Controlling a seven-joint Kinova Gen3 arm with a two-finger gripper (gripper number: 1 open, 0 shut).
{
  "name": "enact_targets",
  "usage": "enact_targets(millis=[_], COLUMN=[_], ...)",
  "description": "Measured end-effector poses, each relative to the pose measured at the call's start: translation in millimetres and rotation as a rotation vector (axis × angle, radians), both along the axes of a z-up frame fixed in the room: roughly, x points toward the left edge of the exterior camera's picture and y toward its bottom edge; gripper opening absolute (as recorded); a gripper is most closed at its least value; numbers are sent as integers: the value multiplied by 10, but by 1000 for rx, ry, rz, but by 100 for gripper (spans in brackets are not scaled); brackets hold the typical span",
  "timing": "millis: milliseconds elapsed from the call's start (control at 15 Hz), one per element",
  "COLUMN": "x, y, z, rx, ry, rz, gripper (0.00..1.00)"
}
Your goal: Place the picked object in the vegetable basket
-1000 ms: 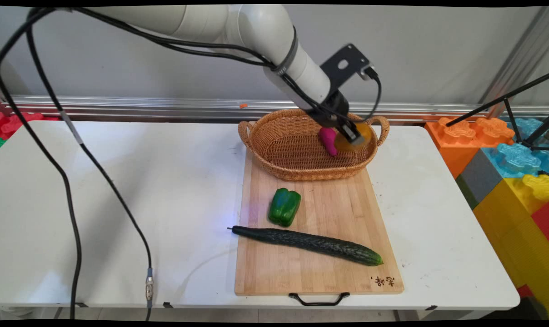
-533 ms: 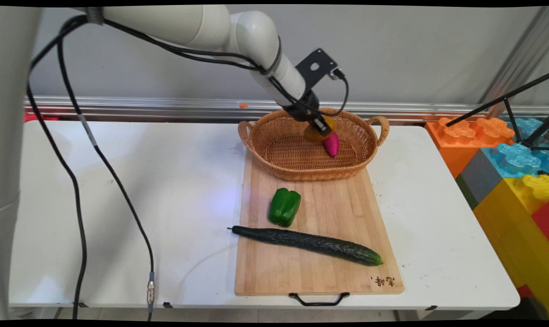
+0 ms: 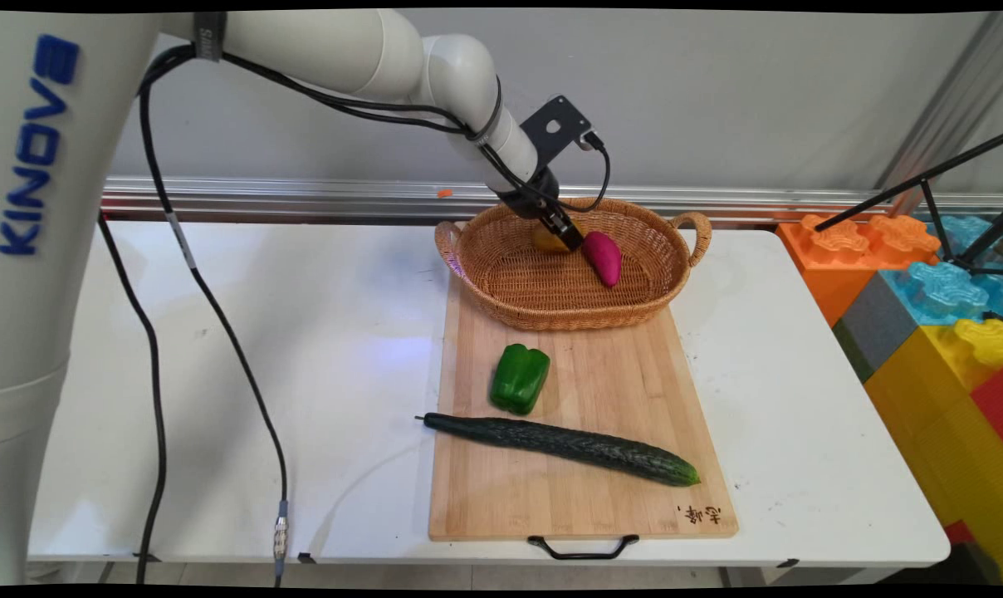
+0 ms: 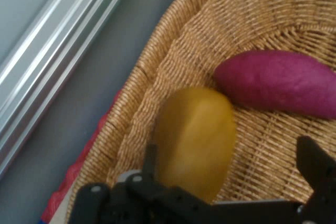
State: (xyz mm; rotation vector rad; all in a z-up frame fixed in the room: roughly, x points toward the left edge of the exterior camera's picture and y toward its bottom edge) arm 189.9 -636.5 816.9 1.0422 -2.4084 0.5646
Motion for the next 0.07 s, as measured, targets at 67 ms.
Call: enact_targets(millis=[67], x=[-9], y=[5], z=[26], rx=[2], ry=[3], rz=[-5], gripper=[100])
